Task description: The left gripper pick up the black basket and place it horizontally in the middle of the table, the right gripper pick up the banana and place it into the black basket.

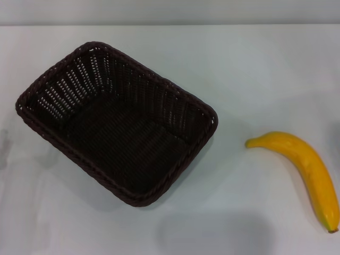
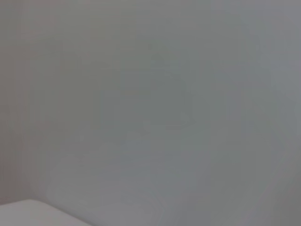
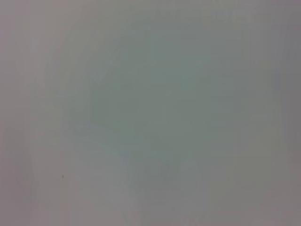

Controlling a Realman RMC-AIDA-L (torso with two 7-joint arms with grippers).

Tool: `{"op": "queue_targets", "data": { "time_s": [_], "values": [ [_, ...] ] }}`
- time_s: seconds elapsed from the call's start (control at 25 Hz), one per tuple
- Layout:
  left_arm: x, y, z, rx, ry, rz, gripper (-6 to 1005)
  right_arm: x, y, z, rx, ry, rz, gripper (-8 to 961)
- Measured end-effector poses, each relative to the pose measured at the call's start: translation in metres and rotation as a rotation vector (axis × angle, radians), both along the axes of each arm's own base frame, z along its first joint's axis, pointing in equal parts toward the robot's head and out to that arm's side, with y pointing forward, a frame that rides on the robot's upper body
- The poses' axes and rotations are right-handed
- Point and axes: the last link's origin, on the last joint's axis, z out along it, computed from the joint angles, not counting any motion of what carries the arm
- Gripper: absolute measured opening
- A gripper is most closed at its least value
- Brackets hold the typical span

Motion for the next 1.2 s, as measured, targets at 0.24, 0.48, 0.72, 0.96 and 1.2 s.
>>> {"op": "queue_targets", "data": {
  "time_s": [0.24,0.48,0.72,0.96,1.2],
  "values": [
    [0.0,0.0,0.0,0.002,0.0,0.0,861,0.0,0.0,0.0,0.0,0.001,0.0,844],
    [-0.001,-0.003,0.001,0.01,-0.001,0.004,861,0.0,0.0,0.0,0.001,0.001,0.002,844],
    [-0.002,-0.002,0.004,0.035,-0.016,0.014,862,0.0,0.0,0.0,0.001,0.001,0.002,845],
    [-0.004,0.01,0.023,0.043,-0.141,-0.056,862,-0.001,0.001,0.0,0.0,0.001,0.004,845],
    [-0.012,0.036,0.088,-0.169,-0.371,-0.202,861,-0.002,0.002,0.001,0.002,-0.001,0.008,845]
  ]
}}
